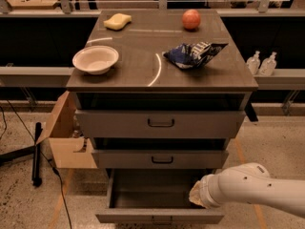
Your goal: Close bottom drawer
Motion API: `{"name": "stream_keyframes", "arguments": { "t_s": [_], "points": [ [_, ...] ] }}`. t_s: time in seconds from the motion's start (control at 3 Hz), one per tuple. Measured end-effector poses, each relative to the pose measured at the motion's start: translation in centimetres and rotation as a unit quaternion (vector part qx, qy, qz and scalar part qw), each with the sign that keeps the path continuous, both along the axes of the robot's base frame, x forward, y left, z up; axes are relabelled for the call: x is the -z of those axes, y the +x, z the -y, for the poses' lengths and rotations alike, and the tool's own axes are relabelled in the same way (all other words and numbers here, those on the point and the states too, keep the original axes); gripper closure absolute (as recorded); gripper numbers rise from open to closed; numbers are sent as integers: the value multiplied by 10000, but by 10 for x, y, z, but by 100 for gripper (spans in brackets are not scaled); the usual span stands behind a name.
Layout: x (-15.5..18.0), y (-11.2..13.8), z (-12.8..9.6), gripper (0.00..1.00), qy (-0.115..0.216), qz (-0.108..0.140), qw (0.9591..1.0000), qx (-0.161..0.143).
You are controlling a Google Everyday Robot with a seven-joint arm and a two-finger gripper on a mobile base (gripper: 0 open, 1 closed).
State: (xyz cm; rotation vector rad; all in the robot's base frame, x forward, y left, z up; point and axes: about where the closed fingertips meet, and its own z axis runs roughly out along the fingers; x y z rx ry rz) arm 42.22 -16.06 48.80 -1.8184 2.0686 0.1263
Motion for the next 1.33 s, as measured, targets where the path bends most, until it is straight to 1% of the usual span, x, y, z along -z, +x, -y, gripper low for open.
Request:
{"name": "stream_keyframes", "arguments": {
  "t_s": [0.33, 0.67, 1.0, 1.33],
  "points": [
    [59, 6, 0, 100, 48, 166, 9998, -111],
    [68, 12, -1, 100, 111, 320, 9993, -125],
    [68, 12, -1, 100, 110, 321, 9993, -126],
    [90, 19, 7, 100, 61, 395, 9990, -201]
  ]
}}
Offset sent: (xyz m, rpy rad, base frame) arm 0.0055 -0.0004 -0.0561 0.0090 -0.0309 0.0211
